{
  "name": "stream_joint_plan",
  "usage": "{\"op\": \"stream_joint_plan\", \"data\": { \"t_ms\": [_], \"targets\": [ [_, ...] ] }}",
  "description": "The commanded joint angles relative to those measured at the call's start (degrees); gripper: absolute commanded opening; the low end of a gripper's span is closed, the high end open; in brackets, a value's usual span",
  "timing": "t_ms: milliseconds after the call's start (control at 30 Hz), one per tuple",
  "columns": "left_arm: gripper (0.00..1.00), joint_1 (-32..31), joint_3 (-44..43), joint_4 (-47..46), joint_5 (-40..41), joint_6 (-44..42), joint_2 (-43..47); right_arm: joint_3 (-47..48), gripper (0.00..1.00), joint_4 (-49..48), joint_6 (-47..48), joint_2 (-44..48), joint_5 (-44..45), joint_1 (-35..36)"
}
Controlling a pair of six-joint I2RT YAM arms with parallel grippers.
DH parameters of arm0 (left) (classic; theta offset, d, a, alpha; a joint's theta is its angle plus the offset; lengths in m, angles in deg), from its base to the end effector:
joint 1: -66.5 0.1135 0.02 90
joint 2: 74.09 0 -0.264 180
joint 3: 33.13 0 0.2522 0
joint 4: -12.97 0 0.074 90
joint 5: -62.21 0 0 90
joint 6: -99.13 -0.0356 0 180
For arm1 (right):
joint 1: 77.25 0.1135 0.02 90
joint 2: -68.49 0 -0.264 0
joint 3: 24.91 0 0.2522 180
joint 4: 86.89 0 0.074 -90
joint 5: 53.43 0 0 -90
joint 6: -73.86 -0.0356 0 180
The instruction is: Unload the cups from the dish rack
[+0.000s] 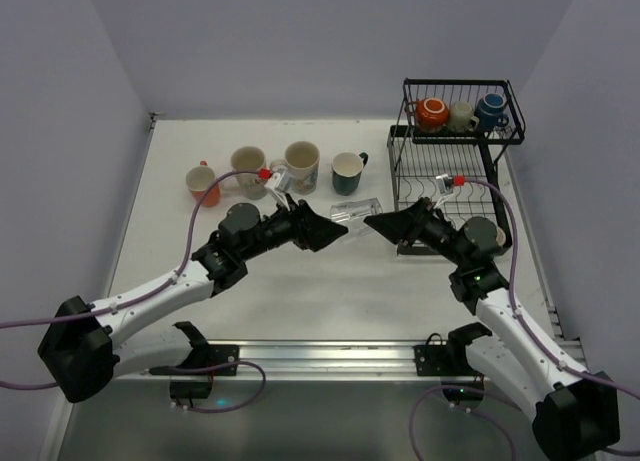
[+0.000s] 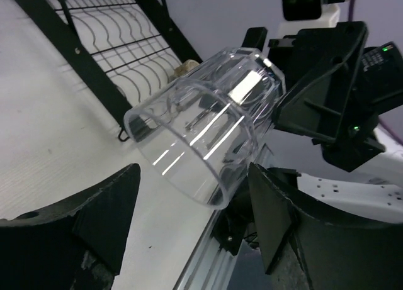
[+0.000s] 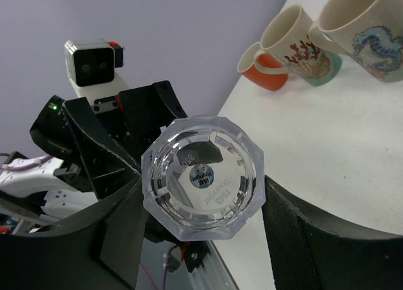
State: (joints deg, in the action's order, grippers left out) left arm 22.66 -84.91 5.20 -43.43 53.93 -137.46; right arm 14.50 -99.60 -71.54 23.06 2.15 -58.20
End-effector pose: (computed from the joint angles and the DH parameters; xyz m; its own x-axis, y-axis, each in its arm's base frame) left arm 0.1786 -0.1848 0.2916 -0.6408 -0.3254 -0.6953 0.5771 0.3932 -0.7158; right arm 0.1713 0.0804 0.2872 -0.5959 0.5126 -0.6182 -0.5449 0.3074 0.7801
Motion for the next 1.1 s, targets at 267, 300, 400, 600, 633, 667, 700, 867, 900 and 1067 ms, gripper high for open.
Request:
{"op": "stream_joint_plan", "data": {
  "t_ms": [267,300,400,600,633,667,700,867,900,1067],
  "targets": [
    [0.44,0.42,-0.13,-22.57,-7.56,7.85,-4.04,-2.71,0.37,-19.13,-8.41,-8.35,-5.49,1.52],
    [0.31,0.42,-0.04,-23.02,-7.3,7.76,-3.95,-2.88,0.39,-20.27,-9.2,-9.4,-5.66,1.69],
    [0.06,0.5,-0.65,-19.52,-4.77,5.66,-2.99,-3.32,0.74,-21.24,-9.64,-10.73,-6.1,2.48],
    [0.0,1.73,-8.71,7.3,7.51,-6.89,1.76,-2.62,0.99,-11.26,-4.65,-8.63,-5.23,2.57],
    [0.0,1.73,-10.56,12.87,10.6,-9.0,2.02,-2.53,0.99,-9.4,-3.68,-7.84,-4.62,2.49],
    [0.0,1.91,-12.5,23.72,13.41,-11.98,2.11,-2.45,0.99,-7.47,-2.62,-6.88,-3.22,2.48],
    [0.0,2.26,-14.34,29.04,18.4,-13.49,1.77,-2.18,0.99,-3.1,-0.18,-5.04,-2.33,2.57],
    [0.0,8.14,-22.71,55.75,22.66,-18.34,-2.89,-1.66,0.99,7.3,7.92,0.33,3.03,2.66],
    [0.0,8.93,-23.15,58.25,25.72,-18.6,-3.59,-1.31,0.99,10.28,10.55,0.95,4.86,2.83],
    [0.0,15.7,-21.84,64.86,29.44,-20.27,-7.37,0.28,0.99,17.42,16.36,2.8,6.11,3.54]
  ]
}}
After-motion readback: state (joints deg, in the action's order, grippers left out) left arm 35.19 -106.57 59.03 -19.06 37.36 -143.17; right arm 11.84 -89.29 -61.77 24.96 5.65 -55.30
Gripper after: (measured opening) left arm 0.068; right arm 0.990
